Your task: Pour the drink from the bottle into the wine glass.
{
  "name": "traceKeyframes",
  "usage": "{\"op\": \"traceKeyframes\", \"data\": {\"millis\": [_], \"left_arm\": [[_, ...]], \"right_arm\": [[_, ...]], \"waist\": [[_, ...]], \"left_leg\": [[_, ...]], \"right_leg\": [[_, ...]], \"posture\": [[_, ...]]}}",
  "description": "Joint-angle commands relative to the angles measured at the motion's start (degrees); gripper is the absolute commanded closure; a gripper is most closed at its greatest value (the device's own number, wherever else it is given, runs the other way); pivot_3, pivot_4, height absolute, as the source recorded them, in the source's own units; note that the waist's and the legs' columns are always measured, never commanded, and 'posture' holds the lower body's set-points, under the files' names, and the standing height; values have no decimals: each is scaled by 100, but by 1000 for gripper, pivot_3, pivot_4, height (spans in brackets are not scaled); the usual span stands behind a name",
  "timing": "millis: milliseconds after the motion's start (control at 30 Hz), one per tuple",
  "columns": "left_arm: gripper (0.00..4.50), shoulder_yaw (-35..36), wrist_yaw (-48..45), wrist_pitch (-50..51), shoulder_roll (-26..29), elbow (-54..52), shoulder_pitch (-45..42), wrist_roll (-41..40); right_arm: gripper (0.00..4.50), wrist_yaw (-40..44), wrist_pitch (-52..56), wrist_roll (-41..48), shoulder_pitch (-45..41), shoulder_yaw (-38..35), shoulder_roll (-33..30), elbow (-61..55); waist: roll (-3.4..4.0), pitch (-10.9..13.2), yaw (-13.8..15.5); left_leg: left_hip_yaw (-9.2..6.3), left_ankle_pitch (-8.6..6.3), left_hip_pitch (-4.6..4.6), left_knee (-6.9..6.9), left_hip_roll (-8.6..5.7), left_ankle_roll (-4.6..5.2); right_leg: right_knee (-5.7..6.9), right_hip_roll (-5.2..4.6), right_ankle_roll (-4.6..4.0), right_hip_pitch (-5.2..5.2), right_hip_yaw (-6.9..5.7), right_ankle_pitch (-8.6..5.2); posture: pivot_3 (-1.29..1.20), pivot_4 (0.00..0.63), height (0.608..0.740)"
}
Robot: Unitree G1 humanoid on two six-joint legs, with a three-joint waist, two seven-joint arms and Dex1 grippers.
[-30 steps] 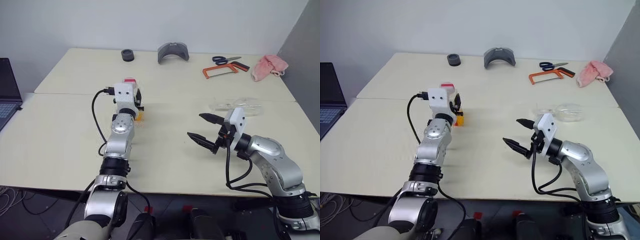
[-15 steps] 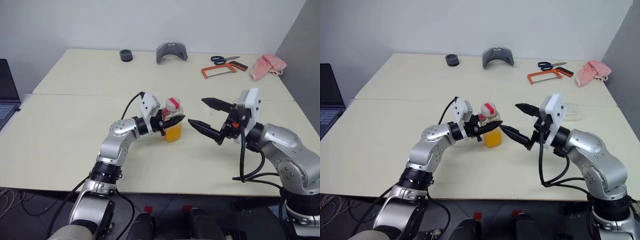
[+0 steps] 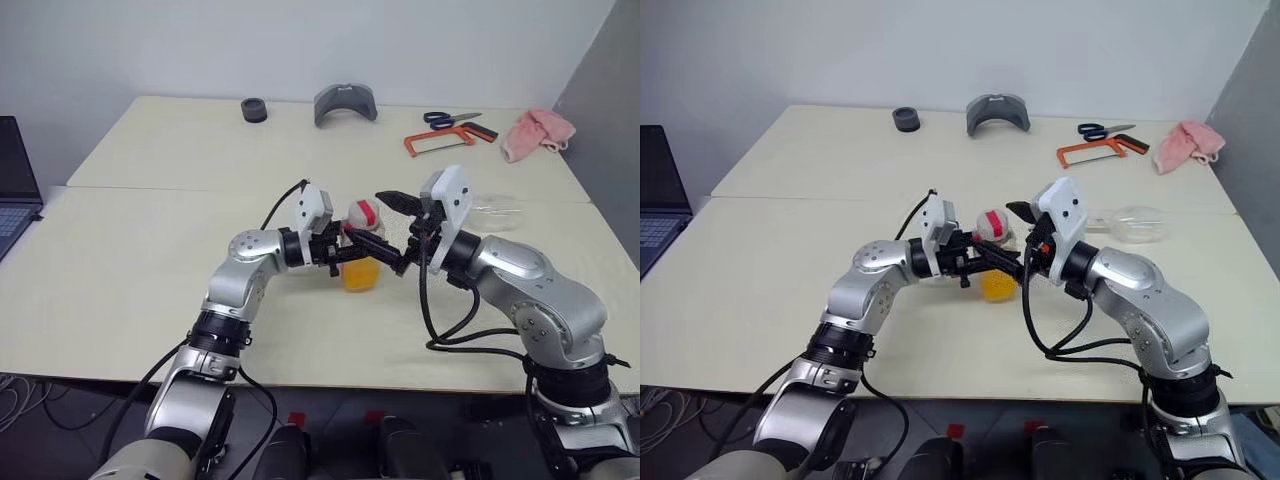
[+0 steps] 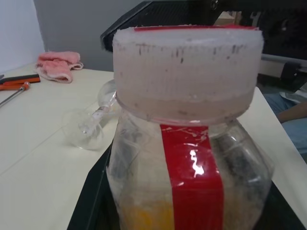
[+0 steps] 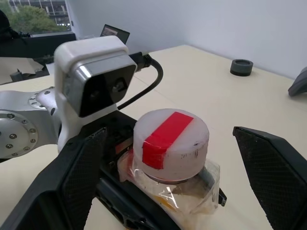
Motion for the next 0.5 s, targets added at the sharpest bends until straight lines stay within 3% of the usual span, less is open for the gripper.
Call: {"op": "traceKeyframes", "data": {"millis": [33, 133, 167, 233, 400, 433, 500], "left_arm": [[2785, 29, -26, -168, 0, -138, -115, 12], [2785, 30, -38, -175, 5, -160, -93, 30], [2785, 30, -42, -178, 4, -166, -86, 39], [2785, 17, -52, -194, 13, -177, -69, 64], [2785, 11, -67, -208, 32, -192, -56, 76], [2785, 9, -73, -211, 39, -190, -56, 76], [2786, -1, -120, -177, 64, -206, -54, 60]], "right_arm": [[0, 42, -183, -34, -94, -17, 68, -102], [0, 61, -224, -73, -81, 5, 149, -59], [180, 55, -231, -72, -87, -4, 195, -37], [615, 55, -249, -95, -106, -8, 263, 3], [2354, 128, -274, -172, -117, 73, 285, 74], [2574, 171, -301, -188, -124, 91, 277, 93], [2569, 426, -444, -207, -147, 169, 211, 149]], "waist": [[0, 0, 1], [0, 0, 1], [0, 0, 0], [0, 0, -1], [0, 0, 0], [0, 0, 0], [0, 0, 0]], "left_leg": [[-1, 0, 0, 0, 0, 0], [-2, 0, 0, 0, -1, 0], [-2, 0, 0, 0, -1, 0], [-3, 0, 0, 0, 0, 0], [-9, 0, 0, 0, 0, 0], [-11, 0, 0, 0, -1, 0], [-13, 0, 0, 0, -1, 0]], "right_leg": [[0, -1, 0, 0, 0, 0], [0, -1, 0, 0, -1, 0], [0, 0, 0, 0, -1, 0], [0, 0, 0, 0, -1, 0], [0, -1, 0, 0, 0, 0], [0, -1, 0, 0, -1, 0], [0, -1, 0, 0, -1, 0]], "posture": [[0, 150, 740], [0, 150, 740], [0, 150, 740], [0, 150, 740], [0, 150, 740], [0, 150, 740], [0, 150, 740]]}}
